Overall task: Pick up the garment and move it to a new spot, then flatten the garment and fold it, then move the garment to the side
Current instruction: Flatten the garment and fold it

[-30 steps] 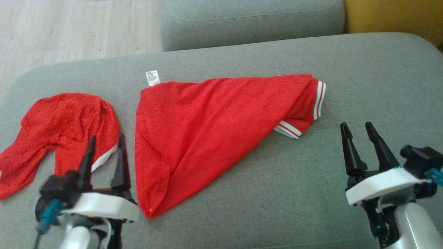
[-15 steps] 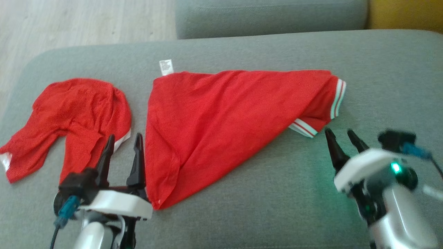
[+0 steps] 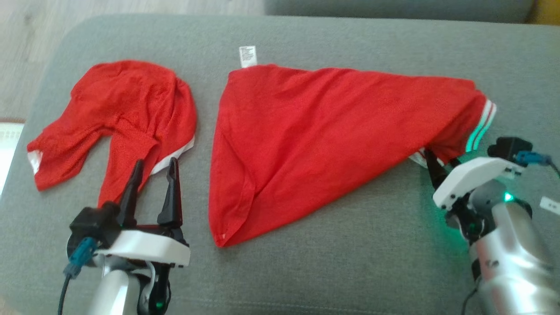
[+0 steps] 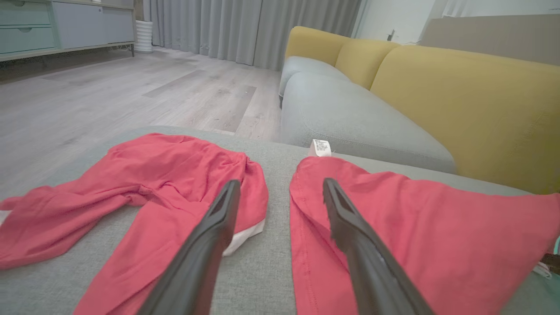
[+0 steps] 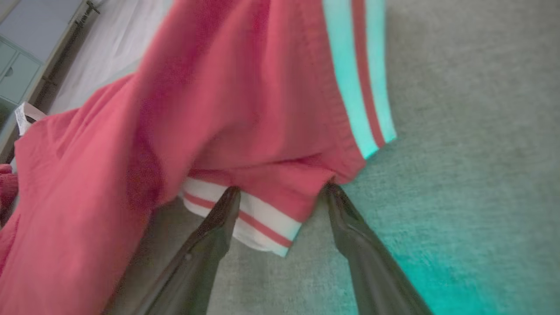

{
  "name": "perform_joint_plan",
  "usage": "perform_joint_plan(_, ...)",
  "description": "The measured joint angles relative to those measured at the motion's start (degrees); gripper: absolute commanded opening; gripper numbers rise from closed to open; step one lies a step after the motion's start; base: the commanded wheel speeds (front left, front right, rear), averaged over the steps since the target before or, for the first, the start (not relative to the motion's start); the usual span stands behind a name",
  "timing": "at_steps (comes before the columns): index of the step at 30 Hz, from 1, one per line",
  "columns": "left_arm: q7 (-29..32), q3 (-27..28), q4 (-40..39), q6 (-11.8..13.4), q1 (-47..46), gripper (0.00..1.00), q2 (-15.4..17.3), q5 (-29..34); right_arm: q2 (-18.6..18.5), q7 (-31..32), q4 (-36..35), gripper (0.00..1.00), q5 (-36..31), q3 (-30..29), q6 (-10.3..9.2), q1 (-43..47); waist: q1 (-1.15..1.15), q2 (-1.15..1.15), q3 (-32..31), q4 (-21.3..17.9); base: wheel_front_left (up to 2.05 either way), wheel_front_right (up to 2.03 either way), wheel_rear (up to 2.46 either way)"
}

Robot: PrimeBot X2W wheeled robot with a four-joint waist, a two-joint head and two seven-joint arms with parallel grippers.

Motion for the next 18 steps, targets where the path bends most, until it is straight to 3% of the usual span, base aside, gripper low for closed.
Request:
perform_joint_plan(2, 0.0, 0.8, 0.3, -0.4, -0.4, 1.00, -0.6, 0.8, 0.0, 0.2, 2.1, 1.00, 1.5, -0.5, 0.00, -2.3, 0.00, 0.00, 0.9, 0.9, 0.00, 0.00, 0.00)
perform_joint_plan(3, 0.0, 0.8, 0.4, -0.8, -0.7, 1.00, -0.7, 0.8, 0.0, 0.2, 2.8, 0.85, 1.7, -0.5, 0.00, -3.0, 0.00, 0.00, 1.1, 1.1, 0.00, 0.00, 0.00)
perform_joint_plan(4, 0.0, 1.0, 0.5, -1.0, -0.9, 1.00, -0.8, 0.8, 0.0, 0.2, 3.3, 0.45, 1.8, -0.3, 0.00, -3.6, 0.00, 0.00, 1.2, 1.2, 0.00, 0.00, 0.00)
perform_joint_plan(5, 0.0, 1.1, 0.6, -1.2, -1.1, 1.00, -0.9, 0.9, 0.0, 0.1, 3.6, 0.00, 2.2, -0.1, 0.00, -3.9, 0.00, 0.00, 1.2, 1.1, 0.00, 0.00, 0.00)
perform_joint_plan(13, 0.0, 2.7, 1.6, -2.0, -0.9, 1.00, -1.3, 0.9, 0.1, -2.2, 1.9, 0.00, 5.8, 3.2, 0.00, -3.0, 0.00, 0.00, -1.2, -0.6, 0.00, 0.00, 0.00)
perform_joint_plan(18, 0.0, 2.8, 1.7, -2.3, -0.4, 1.00, -1.4, 0.9, -3.2, -3.5, -4.4, 0.00, 6.4, 4.0, 0.00, 0.1, 0.00, 0.00, -3.1, -1.9, 0.00, 0.00, 0.00)
